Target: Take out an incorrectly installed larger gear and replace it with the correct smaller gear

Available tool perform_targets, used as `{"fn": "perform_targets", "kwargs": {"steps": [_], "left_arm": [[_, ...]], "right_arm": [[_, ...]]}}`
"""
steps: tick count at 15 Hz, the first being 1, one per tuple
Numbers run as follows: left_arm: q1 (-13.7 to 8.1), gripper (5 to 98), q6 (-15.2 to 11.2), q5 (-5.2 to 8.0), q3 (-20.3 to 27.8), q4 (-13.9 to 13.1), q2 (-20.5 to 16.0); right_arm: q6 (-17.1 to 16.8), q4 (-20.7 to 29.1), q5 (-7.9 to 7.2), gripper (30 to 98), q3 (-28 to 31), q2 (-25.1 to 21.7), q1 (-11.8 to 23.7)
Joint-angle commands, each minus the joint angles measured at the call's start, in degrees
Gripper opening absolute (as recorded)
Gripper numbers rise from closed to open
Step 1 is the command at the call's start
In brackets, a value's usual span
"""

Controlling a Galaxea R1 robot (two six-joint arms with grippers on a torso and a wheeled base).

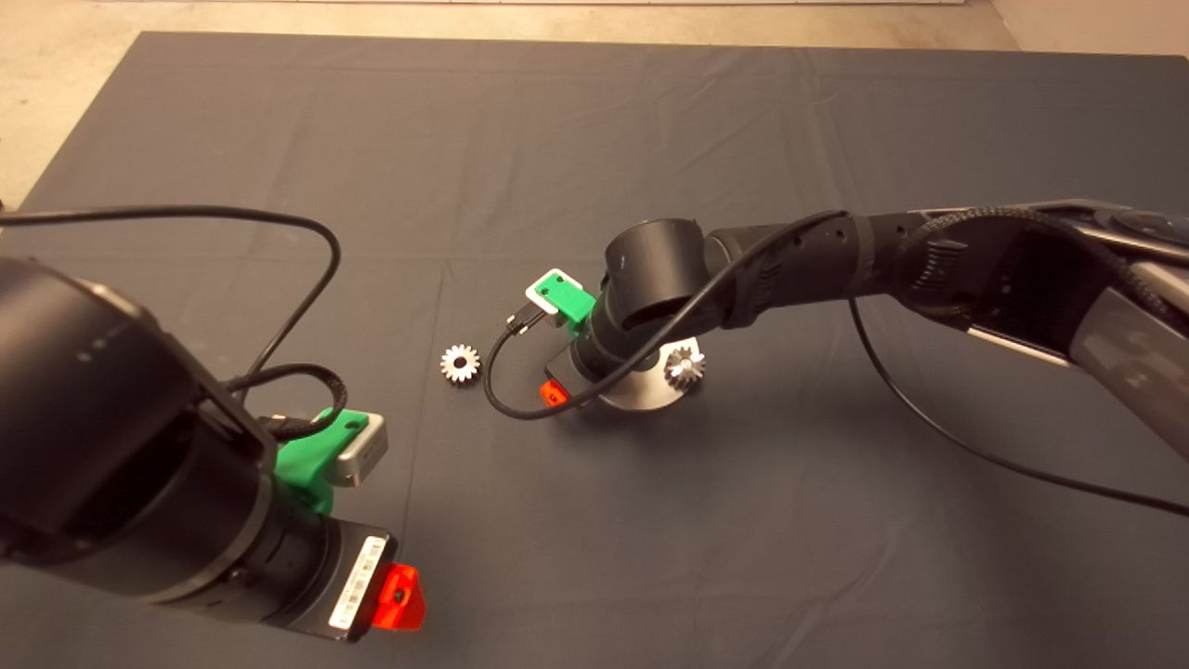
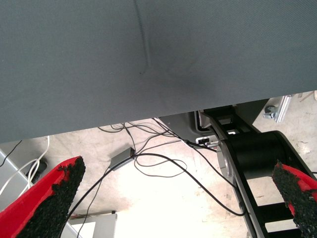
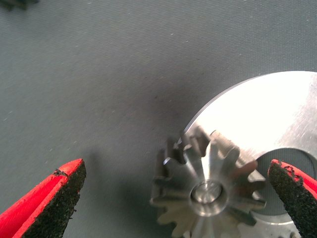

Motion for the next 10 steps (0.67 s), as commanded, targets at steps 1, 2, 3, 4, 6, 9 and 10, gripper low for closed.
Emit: {"fn": "perform_targets", "kwargs": {"steps": [1, 2, 3, 4, 6, 9, 10], "left_arm": [[-0.7, 98.2, 0.1, 7.55, 0.8, -1.0, -0.1], [-0.7, 98.2, 0.1, 7.55, 0.8, -1.0, -0.1], [-0.7, 98.2, 0.1, 7.55, 0.8, -1.0, -0.1], [-0.7, 98.2, 0.1, 7.55, 0.8, -1.0, -0.1], [-0.7, 98.2, 0.1, 7.55, 0.8, -1.0, -0.1], [-0.7, 98.2, 0.2, 7.55, 0.8, -0.9, -0.1], [-0.7, 98.2, 0.2, 7.55, 0.8, -1.0, -0.1]], "right_arm": [[-0.3, -3.3, -0.07, 97.7, -0.8, 0.9, 1.0], [-0.3, -3.3, -0.07, 97.7, -1.0, 0.9, 0.8], [-0.3, -3.4, -0.07, 95.9, -1.2, 0.9, 0.8], [-0.3, -3.8, -0.07, 94.8, -1.2, 0.9, 0.8], [-0.3, -3.8, -0.07, 94.8, -1.2, 0.9, 0.8], [-0.2, -3.8, -0.07, 90.1, -1.2, 0.9, 0.7], [-0.2, -3.8, -0.07, 90.2, -1.2, 0.9, 0.6]]}}
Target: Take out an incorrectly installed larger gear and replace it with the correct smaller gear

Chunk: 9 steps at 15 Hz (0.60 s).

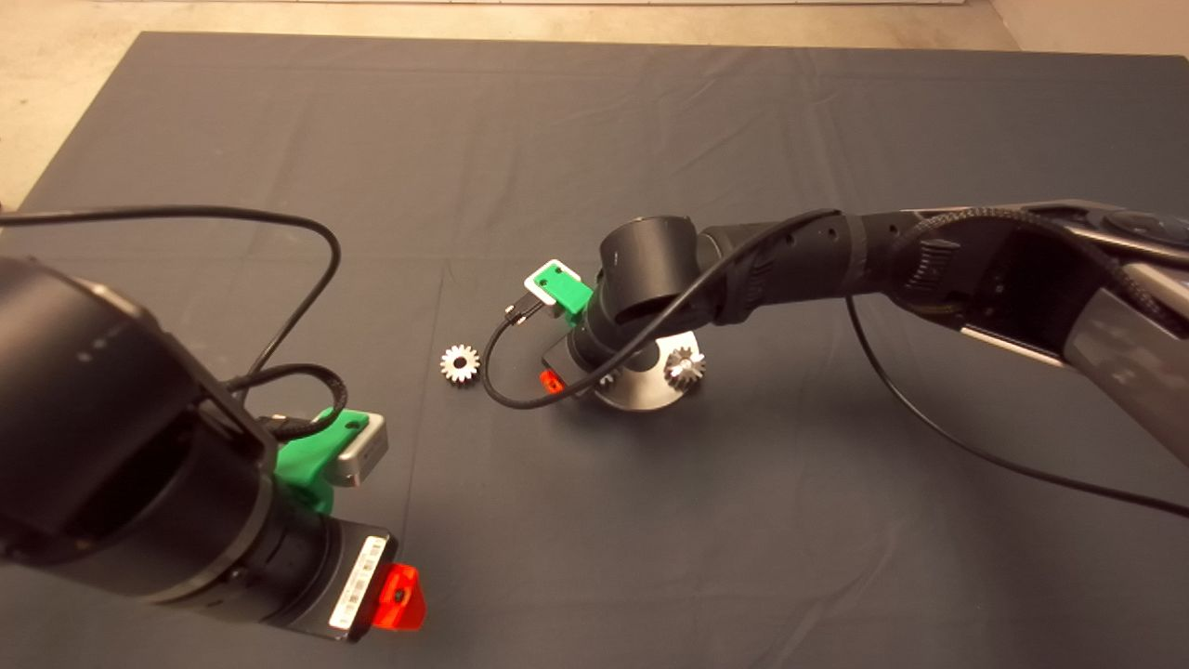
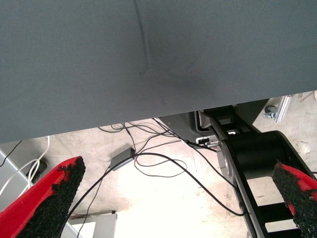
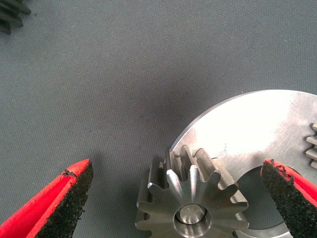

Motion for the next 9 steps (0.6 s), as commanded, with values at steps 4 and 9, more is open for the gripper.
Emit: {"fn": "perform_targets", "kwargs": {"steps": [4, 9], "left_arm": [[-0.7, 98.2, 0.7, 7.56, 0.8, -1.0, -0.1], [-0.7, 98.2, 0.7, 7.56, 0.8, -1.0, -0.1]], "right_arm": [[-0.2, -1.8, -0.03, 84.8, 0.5, -0.1, 0.0], [-0.3, -1.7, -0.12, 80.2, 0.9, -0.3, 0.0]]}}
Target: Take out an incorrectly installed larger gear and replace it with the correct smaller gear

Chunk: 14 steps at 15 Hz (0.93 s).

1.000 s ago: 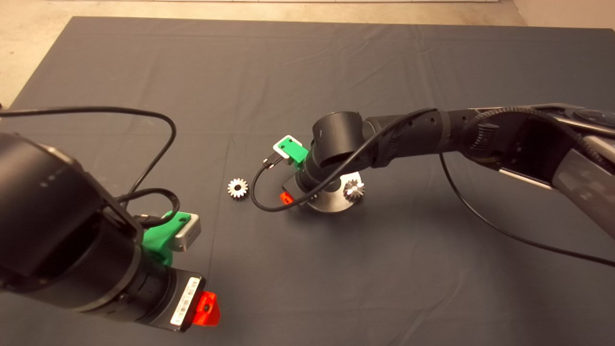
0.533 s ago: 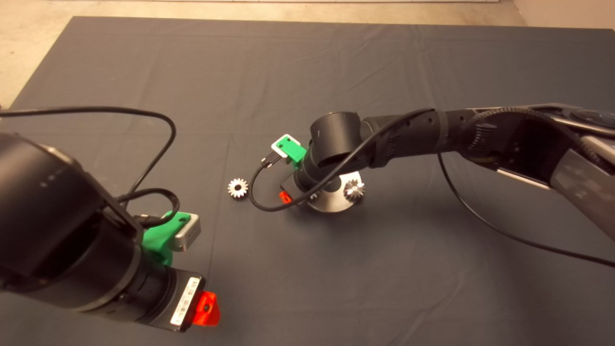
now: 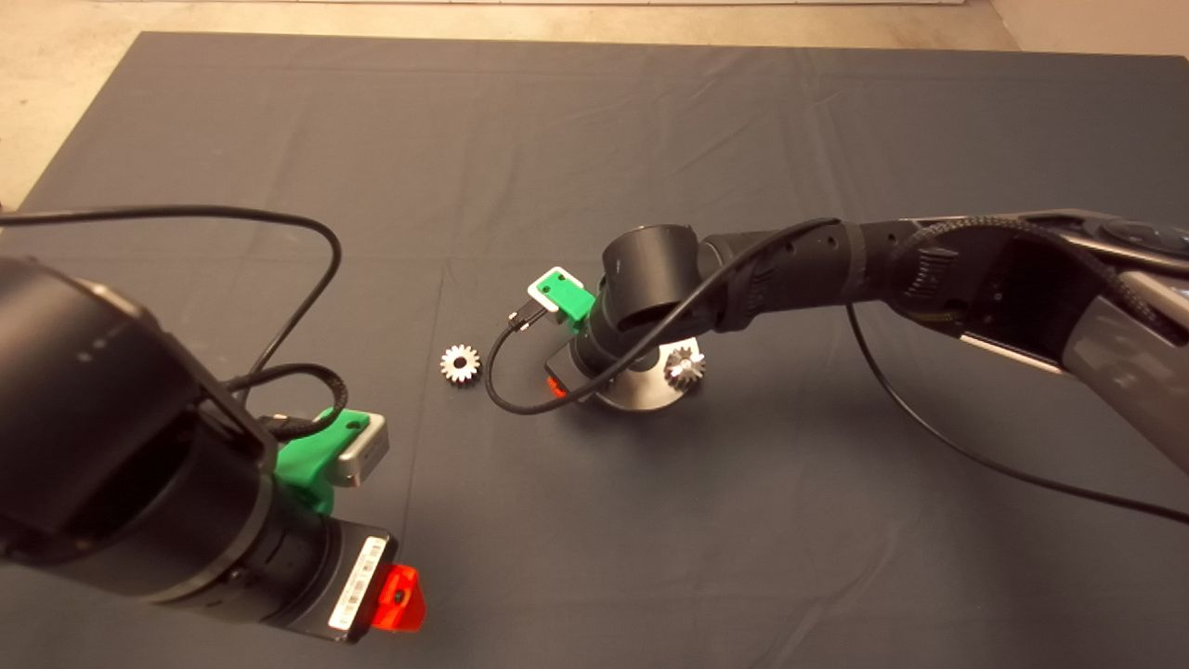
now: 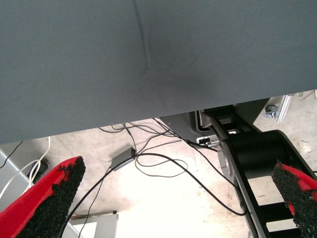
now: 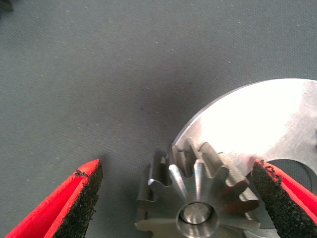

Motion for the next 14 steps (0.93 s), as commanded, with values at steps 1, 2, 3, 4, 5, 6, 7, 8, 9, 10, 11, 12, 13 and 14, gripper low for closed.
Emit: {"fn": "perform_targets", "kwargs": {"steps": [1, 2, 3, 4, 5, 6, 7, 8, 9, 10, 11, 12, 13, 14], "left_arm": [[-0.7, 98.2, 0.3, 7.57, 0.8, -1.0, -0.2], [-0.7, 98.2, 0.3, 7.57, 0.8, -1.0, -0.2], [-0.7, 98.2, 0.3, 7.57, 0.8, -0.9, -0.2], [-0.7, 98.2, 0.3, 7.57, 0.8, -1.0, -0.2], [-0.7, 98.2, 0.3, 7.57, 0.8, -1.0, -0.2], [-0.7, 98.2, 0.3, 7.57, 0.8, -0.9, -0.2], [-0.7, 98.2, 0.3, 7.57, 0.8, -0.9, -0.1], [-0.7, 98.2, 0.3, 7.57, 0.8, -0.9, -0.2], [-0.7, 98.2, 0.3, 7.57, 0.8, -0.9, -0.2], [-0.7, 98.2, 0.3, 7.57, 0.8, -0.9, -0.2], [-0.7, 98.2, 0.3, 7.57, 0.8, -1.0, -0.2], [-0.7, 98.2, 0.3, 7.57, 0.8, -0.9, -0.2], [-0.7, 98.2, 0.3, 7.57, 0.8, -0.9, -0.2], [-0.7, 98.2, 0.3, 7.57, 0.8, -0.9, -0.2]], "right_arm": [[-0.3, -1.5, -0.01, 77.7, 0.7, 0.0, 1.1], [-0.3, -1.4, -0.09, 75.1, 0.7, -0.1, 1.1], [-0.3, -1.3, -0.09, 75.1, 0.7, -0.2, 1.2], [-0.3, -1.4, -0.09, 74.7, 0.8, -0.1, 1.3], [-0.3, -1.3, -0.09, 71.6, 0.8, -0.2, 1.3], [-0.2, -1.3, -0.09, 70.6, 0.8, -0.2, 1.3], [-0.3, -1.3, -0.10, 70.6, 0.8, -0.2, 1.4], [-0.3, -1.3, -0.09, 70.6, 0.8, -0.2, 1.4], [-0.3, -1.3, -0.10, 70.1, 0.8, -0.3, 1.4], [-0.2, -1.3, -0.11, 66.0, 0.8, -0.2, 1.5], [-0.2, -1.3, -0.16, 65.2, 0.8, -0.2, 1.5], [-0.2, -1.3, -0.10, 63.1, 0.8, -0.2, 1.5], [-0.2, -1.3, -0.16, 60.6, 0.8, -0.2, 1.5], [-0.3, -1.3, -0.18, 60.6, 0.8, -0.2, 1.5]]}}
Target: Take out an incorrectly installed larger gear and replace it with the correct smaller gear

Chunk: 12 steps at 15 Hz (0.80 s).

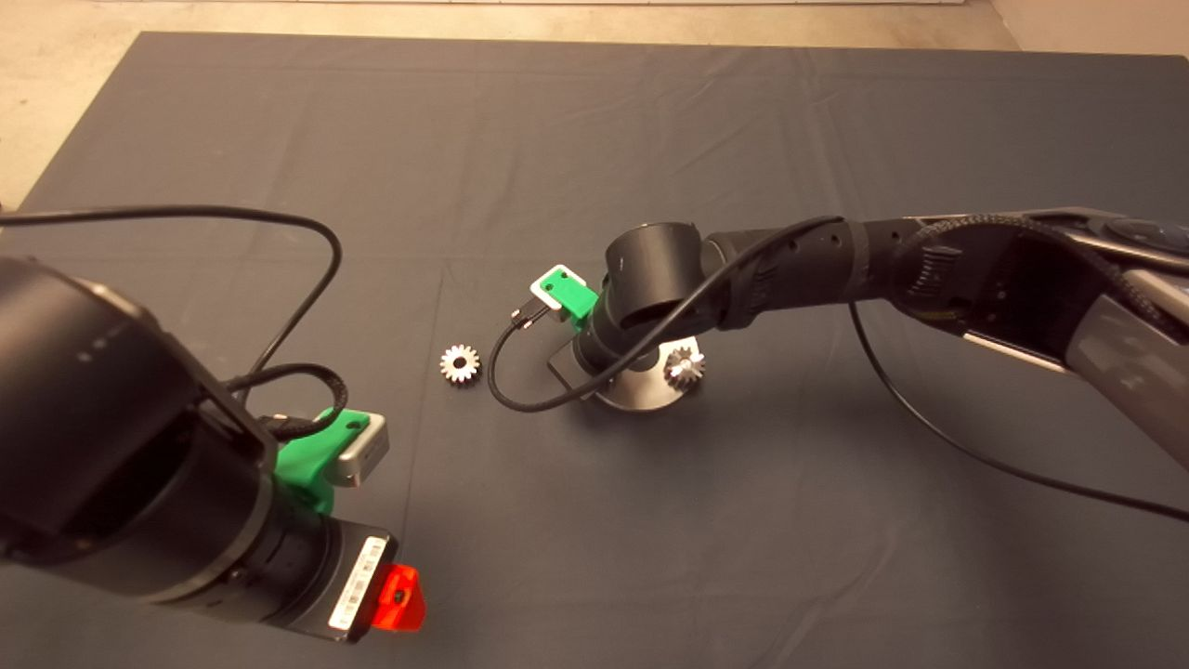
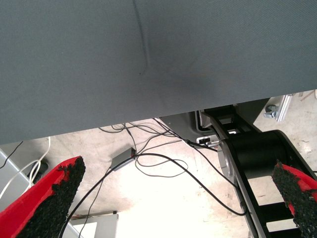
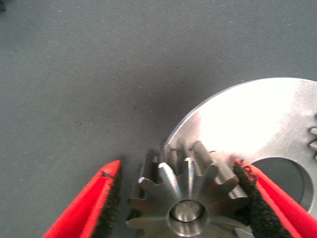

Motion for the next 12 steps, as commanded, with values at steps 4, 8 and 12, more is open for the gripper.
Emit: {"fn": "perform_targets", "kwargs": {"steps": [4, 8, 12], "left_arm": [[-0.7, 98.2, 0.2, 7.55, 0.8, -0.9, -0.1], [-0.7, 98.2, 0.2, 7.55, 0.8, -0.9, -0.1], [-0.7, 98.2, 0.2, 7.55, 0.8, -1.0, -0.1]], "right_arm": [[-0.2, -1.3, -0.01, 56.3, 0.7, 0.1, 1.3], [-0.2, -1.2, -0.07, 52.9, 0.7, 0.3, 1.2], [-0.1, -1.3, -0.07, 51.9, 0.7, 0.3, 1.2]]}}
